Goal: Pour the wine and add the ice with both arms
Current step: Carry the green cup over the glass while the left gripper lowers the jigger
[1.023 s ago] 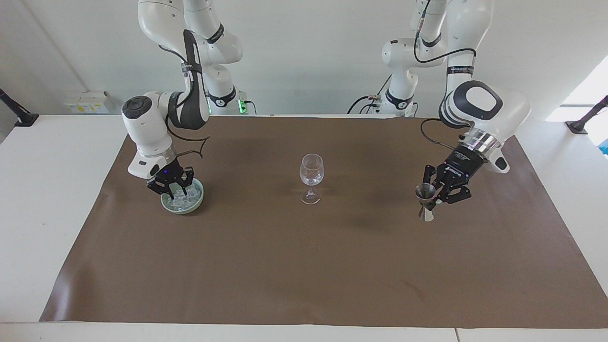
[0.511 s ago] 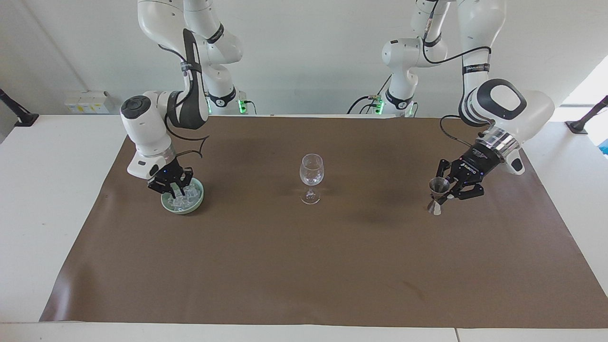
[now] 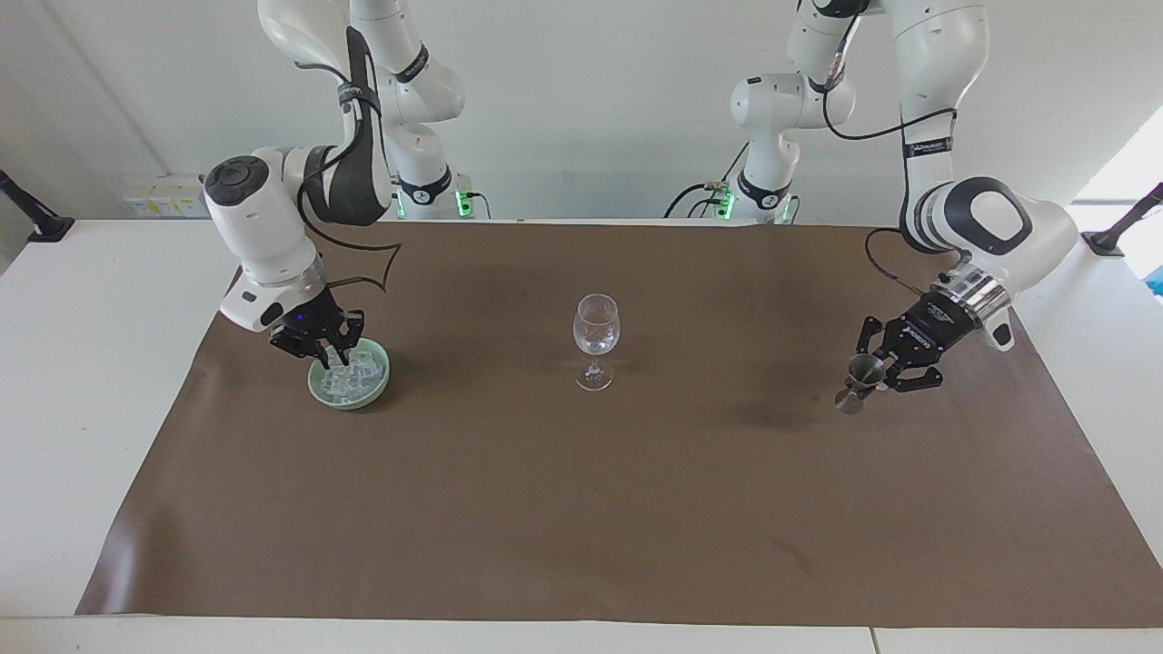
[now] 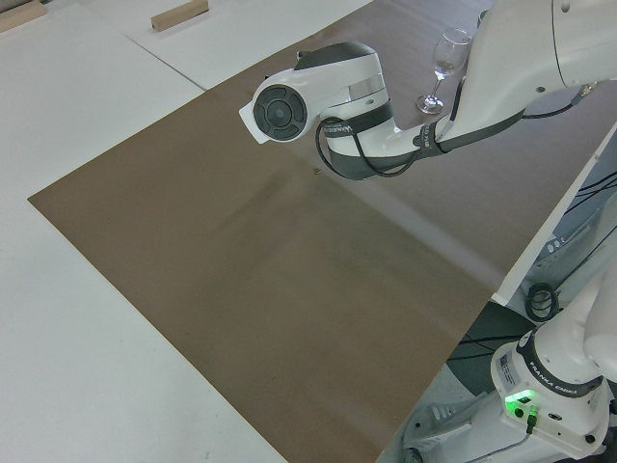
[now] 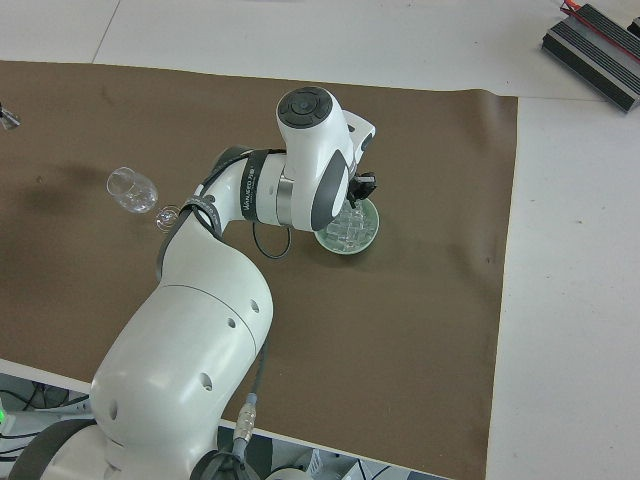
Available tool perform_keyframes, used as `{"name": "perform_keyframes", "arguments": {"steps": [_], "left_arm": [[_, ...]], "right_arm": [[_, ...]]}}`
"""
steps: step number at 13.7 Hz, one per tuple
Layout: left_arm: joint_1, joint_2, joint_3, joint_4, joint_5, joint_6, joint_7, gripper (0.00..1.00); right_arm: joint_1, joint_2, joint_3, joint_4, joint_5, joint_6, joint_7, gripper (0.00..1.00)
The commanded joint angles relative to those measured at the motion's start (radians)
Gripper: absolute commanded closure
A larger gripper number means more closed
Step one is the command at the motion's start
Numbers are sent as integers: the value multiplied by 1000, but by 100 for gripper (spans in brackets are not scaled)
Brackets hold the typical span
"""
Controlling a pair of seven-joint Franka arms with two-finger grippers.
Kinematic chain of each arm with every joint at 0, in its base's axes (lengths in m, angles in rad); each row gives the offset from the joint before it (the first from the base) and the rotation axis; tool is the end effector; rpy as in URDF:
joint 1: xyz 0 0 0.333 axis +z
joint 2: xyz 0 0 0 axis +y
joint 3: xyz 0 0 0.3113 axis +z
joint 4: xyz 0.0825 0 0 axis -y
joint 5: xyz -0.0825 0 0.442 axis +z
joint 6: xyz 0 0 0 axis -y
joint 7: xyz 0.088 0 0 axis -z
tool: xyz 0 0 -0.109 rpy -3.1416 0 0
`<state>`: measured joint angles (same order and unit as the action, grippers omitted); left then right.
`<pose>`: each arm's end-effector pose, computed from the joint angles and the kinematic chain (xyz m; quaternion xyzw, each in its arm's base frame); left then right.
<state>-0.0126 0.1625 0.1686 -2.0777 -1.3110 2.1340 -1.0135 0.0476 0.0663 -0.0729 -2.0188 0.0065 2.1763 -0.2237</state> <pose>0.6256 0.0530 0.3261 0.4720 0.7339 -0.2360 0.4275 0.6257 -0.0152 0.3921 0.9942 0.0974 0.0454 0.0053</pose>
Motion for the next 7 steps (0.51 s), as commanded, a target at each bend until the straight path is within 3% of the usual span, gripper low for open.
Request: {"name": "perform_keyframes", "arguments": {"steps": [1,5,7], "left_arm": [[22,-12,0,-88,-40,-25,117,100],[29,-21,6,-182,-86,-17,222,100],[29,-34,6,-223,-142,-16,277,100]], "right_arm": [[-2,-19,60,57,15,-49,177,100],[-2,-14,169,152,29,-53,519,100],[-2,-10,217,198,108,-47,639,100]]}}
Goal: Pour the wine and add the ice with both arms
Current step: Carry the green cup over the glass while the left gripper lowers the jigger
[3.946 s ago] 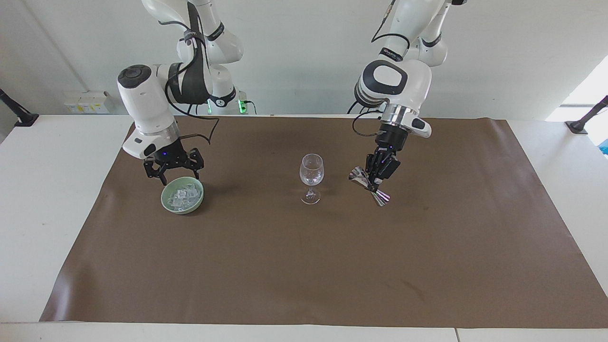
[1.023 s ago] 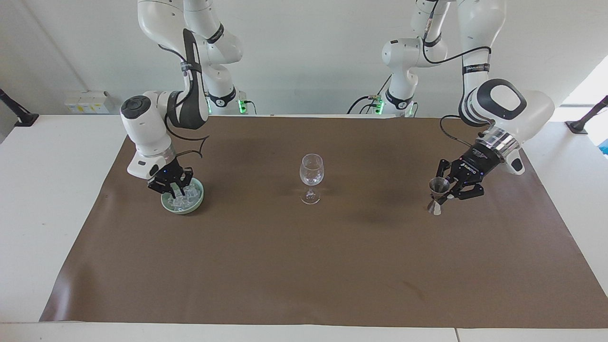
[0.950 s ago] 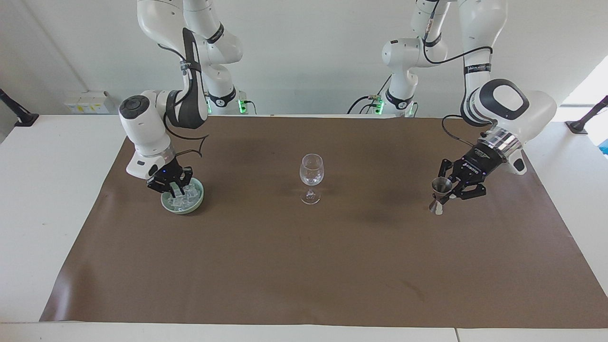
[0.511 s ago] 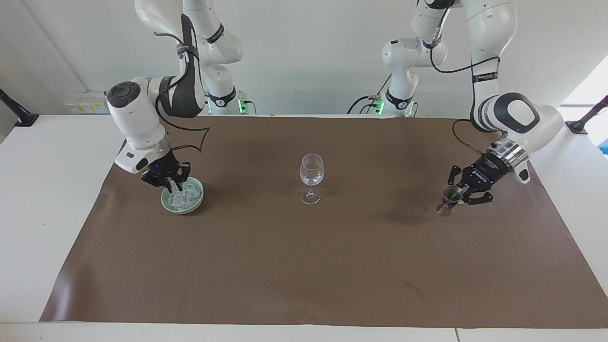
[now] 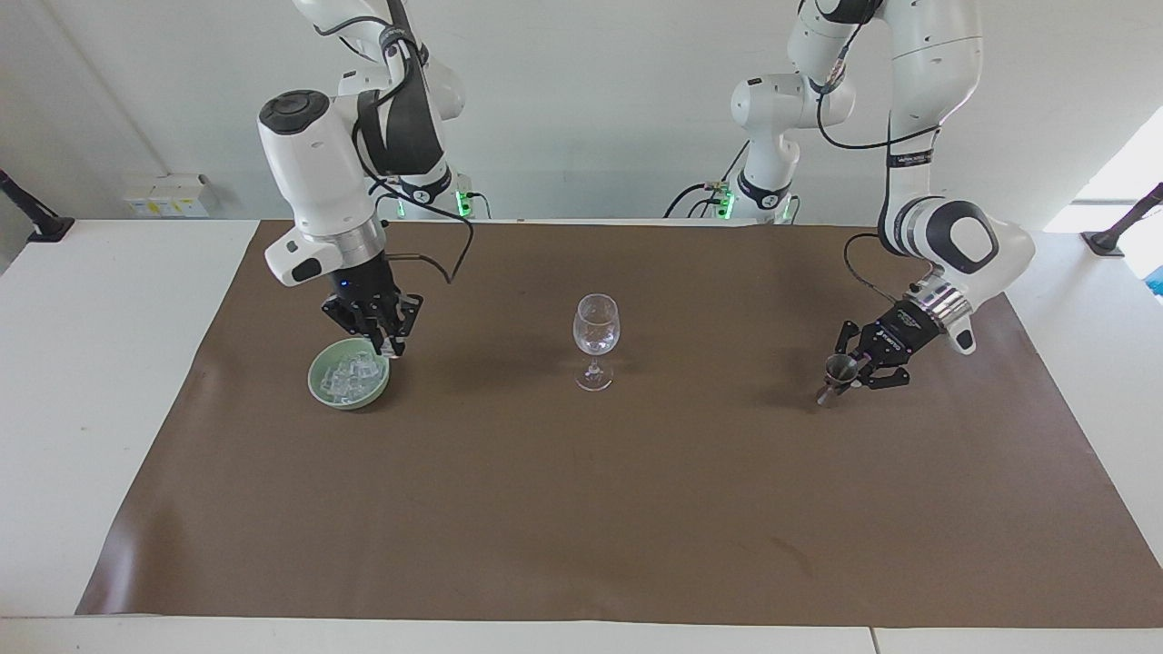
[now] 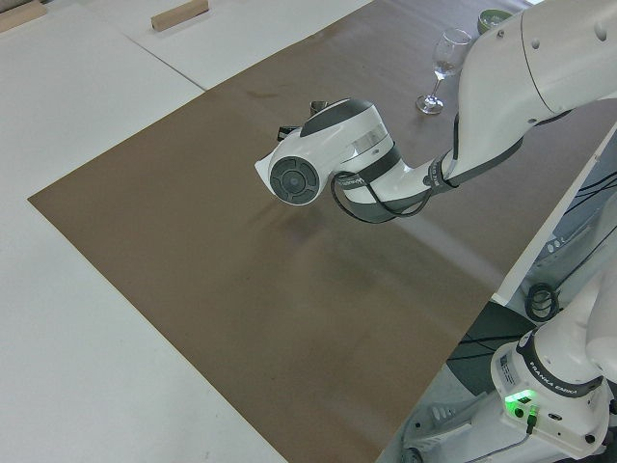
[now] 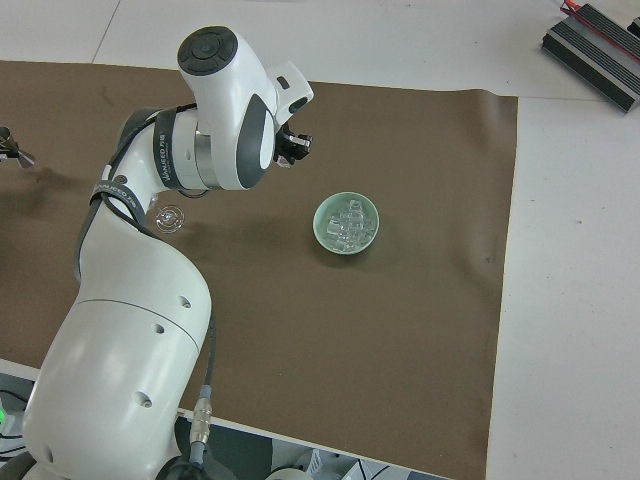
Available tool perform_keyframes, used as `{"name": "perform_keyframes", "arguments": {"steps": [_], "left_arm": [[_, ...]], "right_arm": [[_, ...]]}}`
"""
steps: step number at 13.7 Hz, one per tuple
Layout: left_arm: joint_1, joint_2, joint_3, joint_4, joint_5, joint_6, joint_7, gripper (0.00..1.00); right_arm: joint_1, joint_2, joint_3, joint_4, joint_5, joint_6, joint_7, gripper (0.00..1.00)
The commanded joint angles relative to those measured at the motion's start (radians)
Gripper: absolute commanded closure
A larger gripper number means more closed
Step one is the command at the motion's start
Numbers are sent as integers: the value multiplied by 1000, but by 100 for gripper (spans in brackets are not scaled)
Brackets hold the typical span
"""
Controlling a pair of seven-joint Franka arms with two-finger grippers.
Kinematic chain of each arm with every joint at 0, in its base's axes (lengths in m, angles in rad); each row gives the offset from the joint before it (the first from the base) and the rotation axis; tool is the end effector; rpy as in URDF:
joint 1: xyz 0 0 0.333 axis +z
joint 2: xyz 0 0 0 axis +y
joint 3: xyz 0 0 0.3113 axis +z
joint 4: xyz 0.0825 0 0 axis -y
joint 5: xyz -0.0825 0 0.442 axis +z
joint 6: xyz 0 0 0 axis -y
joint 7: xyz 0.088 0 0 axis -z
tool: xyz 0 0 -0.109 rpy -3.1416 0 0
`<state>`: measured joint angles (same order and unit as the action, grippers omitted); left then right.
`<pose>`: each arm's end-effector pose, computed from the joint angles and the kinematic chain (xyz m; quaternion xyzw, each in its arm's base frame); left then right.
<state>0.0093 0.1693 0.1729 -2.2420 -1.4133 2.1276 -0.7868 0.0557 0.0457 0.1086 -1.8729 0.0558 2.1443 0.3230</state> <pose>0.5716 0.0602 0.2485 0.4786 0.7238 -0.2414 0.4344 0.6414 0.1080 0.4808 -0.9890 0.0914 -0.1027 0.0538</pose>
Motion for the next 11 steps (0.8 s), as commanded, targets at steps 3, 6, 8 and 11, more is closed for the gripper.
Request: {"name": "perform_keyframes", "arguments": {"steps": [3,6,8,11], "left_arm": [[14,-42,2,-94,-78,-9,84,100],[17,-39,2,-106,-96,-6,123,100],[12,-30,2,-106,-128,6,124,100],[9,-30,0,-107,-157,6,135,100]], "right_arm": [[-10,22,106,87,99,2,212,100],[-8,39,184,118,101,34,341,100],[-8,43,247,118,101,83,430,100],[-2,43,305,117,98,80,482,100]]}}
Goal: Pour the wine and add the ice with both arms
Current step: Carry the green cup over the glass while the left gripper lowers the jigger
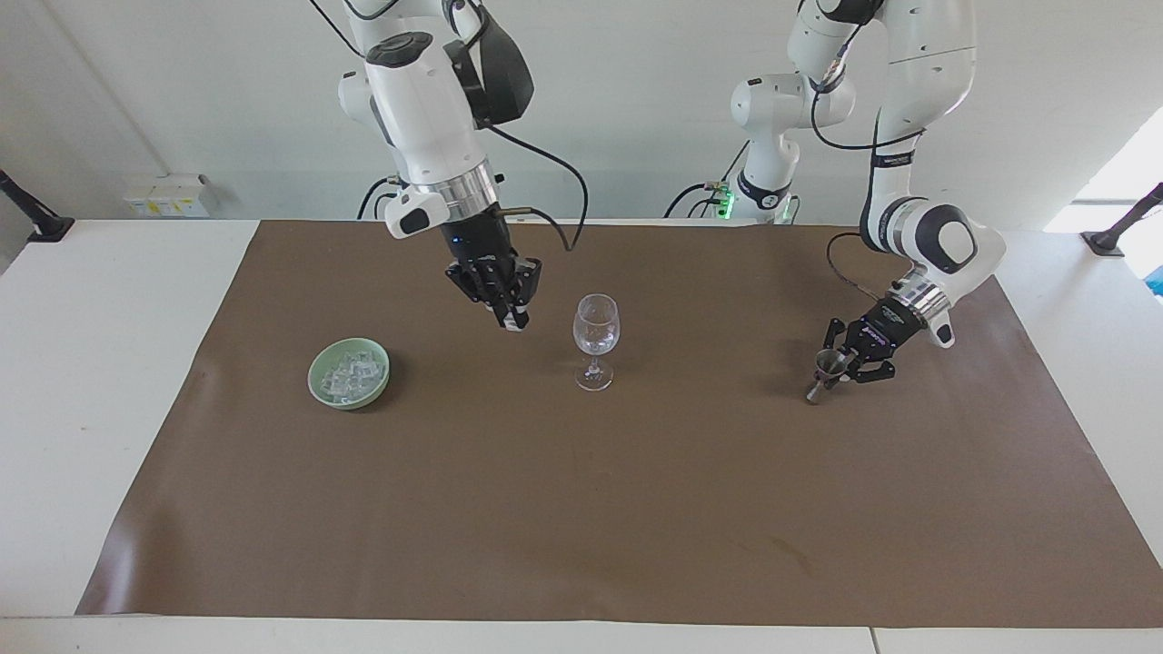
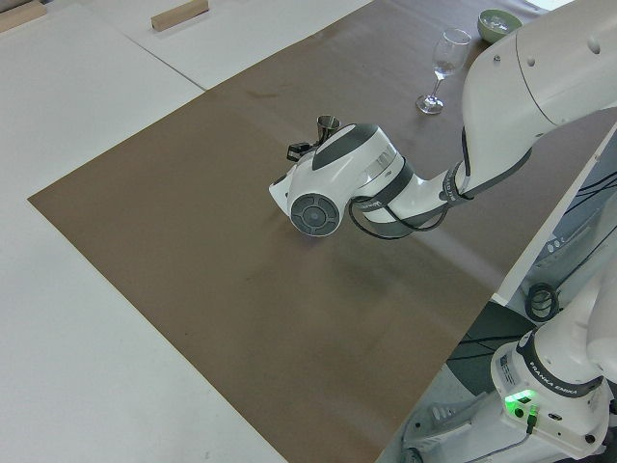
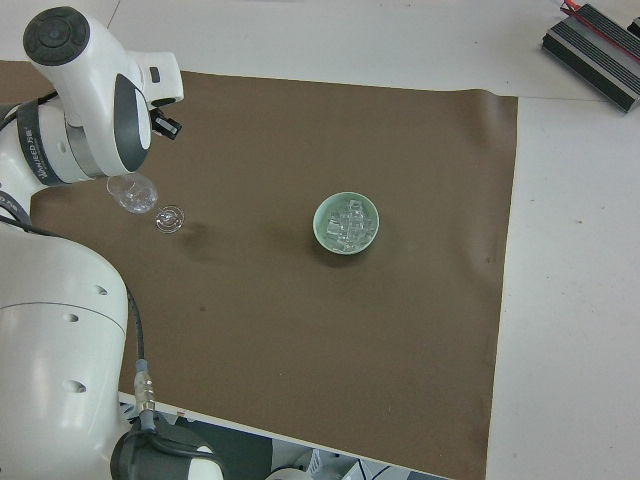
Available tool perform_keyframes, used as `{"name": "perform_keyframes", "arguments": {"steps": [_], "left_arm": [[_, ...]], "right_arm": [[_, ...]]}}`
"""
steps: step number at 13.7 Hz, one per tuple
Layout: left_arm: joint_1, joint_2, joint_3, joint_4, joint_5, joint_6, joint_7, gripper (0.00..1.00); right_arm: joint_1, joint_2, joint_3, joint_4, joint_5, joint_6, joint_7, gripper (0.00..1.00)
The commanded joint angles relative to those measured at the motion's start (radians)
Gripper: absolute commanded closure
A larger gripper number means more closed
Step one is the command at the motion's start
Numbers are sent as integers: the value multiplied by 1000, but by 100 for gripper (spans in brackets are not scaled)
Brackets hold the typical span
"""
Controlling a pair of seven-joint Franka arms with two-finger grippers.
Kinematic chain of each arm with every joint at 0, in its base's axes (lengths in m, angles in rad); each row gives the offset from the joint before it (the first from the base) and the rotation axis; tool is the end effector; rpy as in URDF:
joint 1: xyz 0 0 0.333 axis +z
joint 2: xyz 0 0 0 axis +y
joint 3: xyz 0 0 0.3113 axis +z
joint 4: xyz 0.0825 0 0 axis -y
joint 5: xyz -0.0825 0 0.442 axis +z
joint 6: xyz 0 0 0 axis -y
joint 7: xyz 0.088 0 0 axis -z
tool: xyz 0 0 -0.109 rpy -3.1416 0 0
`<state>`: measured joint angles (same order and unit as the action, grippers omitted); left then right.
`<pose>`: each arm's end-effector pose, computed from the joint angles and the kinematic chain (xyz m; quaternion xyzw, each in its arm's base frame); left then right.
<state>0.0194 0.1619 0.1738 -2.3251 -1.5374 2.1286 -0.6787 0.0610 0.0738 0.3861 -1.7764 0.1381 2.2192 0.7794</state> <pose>0.5440 0.0616 0.2207 0.4508 0.7258 -0.2392 0.4613 0.6077 0.2898 0.5289 -0.9602 0.1952 -0.1082 0.1682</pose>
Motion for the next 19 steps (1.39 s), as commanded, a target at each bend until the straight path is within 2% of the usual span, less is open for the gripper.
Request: {"name": "perform_keyframes", "arguments": {"steps": [1,6,11,15,16,19], "left_arm": [[-6,-19,0,-23,-46,11,33,100],[-10,-2,0,-30,-49,24,54,100],[-21,2,-2,-30,-55,57,54,100],[-30,5,-2,-30,-67,67,54,100],[-30,7,-2,-30,-67,68,54,96],[-30,5,-2,-30,-67,68,60,96]], "right_arm": [[0,15,39,20,14,4,43,100],[6,14,97,-20,5,7,69,100],[17,14,102,-72,0,14,63,100],[19,26,103,-72,0,46,66,100],[19,40,103,-72,0,63,69,100],[23,55,120,-74,-3,82,80,100]]}}
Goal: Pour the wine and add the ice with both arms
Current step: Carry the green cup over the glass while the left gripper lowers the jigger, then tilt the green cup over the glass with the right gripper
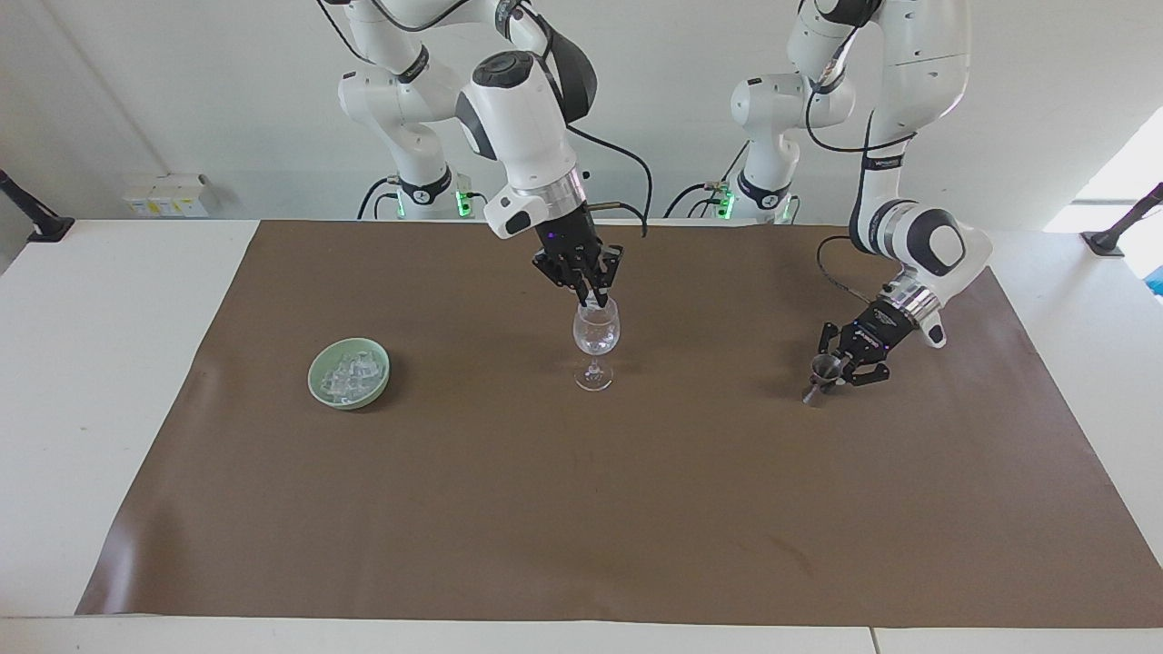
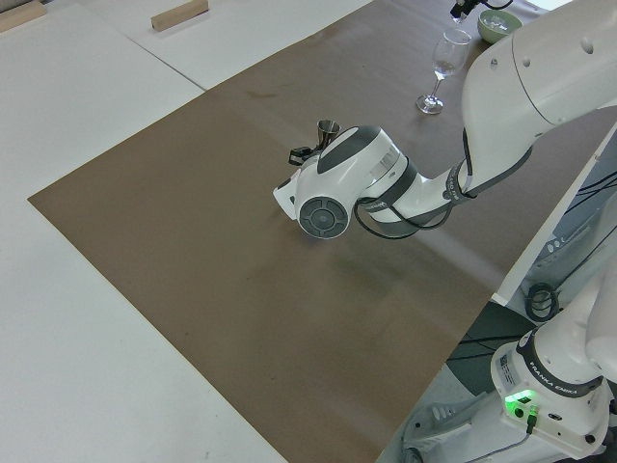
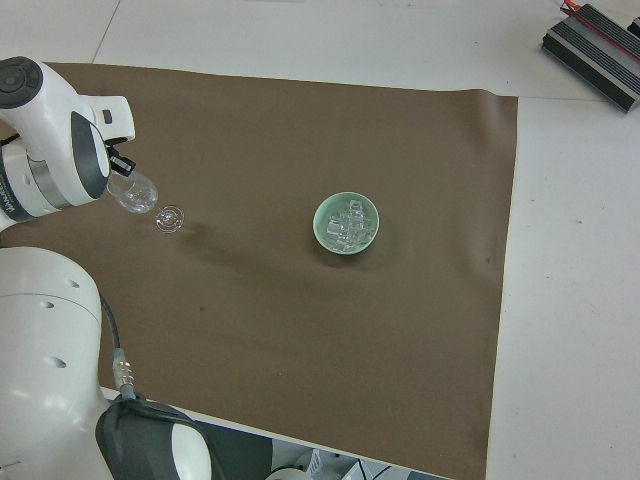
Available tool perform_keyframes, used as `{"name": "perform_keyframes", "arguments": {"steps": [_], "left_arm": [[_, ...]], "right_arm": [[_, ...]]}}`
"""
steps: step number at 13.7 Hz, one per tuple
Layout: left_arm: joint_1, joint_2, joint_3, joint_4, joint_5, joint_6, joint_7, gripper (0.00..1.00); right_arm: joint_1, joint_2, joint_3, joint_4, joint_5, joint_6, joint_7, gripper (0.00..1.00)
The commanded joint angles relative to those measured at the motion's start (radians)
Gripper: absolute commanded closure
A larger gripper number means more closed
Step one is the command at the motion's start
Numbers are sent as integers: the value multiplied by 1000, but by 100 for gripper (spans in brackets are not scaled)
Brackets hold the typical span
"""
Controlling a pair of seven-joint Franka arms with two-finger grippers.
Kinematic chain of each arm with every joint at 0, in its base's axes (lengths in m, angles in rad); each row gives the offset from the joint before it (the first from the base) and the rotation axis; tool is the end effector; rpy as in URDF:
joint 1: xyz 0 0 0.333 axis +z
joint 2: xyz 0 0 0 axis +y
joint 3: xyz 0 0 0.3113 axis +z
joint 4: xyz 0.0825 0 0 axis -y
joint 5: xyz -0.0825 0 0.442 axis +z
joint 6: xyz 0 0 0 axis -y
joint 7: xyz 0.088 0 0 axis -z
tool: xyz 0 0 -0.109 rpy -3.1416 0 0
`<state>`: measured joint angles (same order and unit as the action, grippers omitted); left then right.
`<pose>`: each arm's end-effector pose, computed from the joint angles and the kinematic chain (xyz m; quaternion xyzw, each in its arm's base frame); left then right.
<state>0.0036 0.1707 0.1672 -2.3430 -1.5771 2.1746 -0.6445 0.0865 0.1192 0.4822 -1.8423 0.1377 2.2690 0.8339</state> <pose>0.5384 0.0548 0.2082 0.4485 0.7336 -0.2255 0.4580 0.5713 0.3580 0.4723 -0.9687 0.1706 -0.0656 0.1680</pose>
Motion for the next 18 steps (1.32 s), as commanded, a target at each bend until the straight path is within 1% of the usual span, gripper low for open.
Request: {"name": "perform_keyframes", "arguments": {"steps": [1,2,3,4,5,9,10,11,12,13,14,16,18], "left_arm": [[-14,-2,5,-12,-27,25,26,96],[-14,-2,5,-12,-27,27,28,95],[-14,-2,5,-12,-27,30,28,92],[-14,-2,5,-12,-27,30,28,76],[-14,-2,5,-12,-27,30,28,69],[-14,-2,6,-12,-27,28,29,61],[-14,-2,5,-10,-27,28,28,57],[-14,-2,5,-10,-27,30,29,54],[-14,-2,6,-7,-26,31,28,41],[-14,-2,6,-7,-27,31,29,19],[-14,0,6,-6,-27,31,28,0],[-13,1,6,1,-26,31,28,0],[-10,1,6,2,-26,30,29,0]], "right_arm": [[-2,11,24,-8,-4,34,25,100],[-2,11,24,-8,-4,37,25,100],[-2,11,24,-8,-4,35,25,100],[-1,11,24,-9,-4,32,25,100],[-2,11,26,-20,-4,29,24,100],[-2,8,24,-25,-4,20,24,100],[-2,8,24,-25,-4,18,24,100],[-2,8,24,-25,-4,18,25,98],[-2,8,24,-25,-4,18,25,88],[-2,8,24,-26,-4,17,25,75],[-2,8,24,-25,-4,17,25,68],[-2,8,24,-25,-4,17,27,55],[-2,8,24,-25,-4,18,27,50]]}}
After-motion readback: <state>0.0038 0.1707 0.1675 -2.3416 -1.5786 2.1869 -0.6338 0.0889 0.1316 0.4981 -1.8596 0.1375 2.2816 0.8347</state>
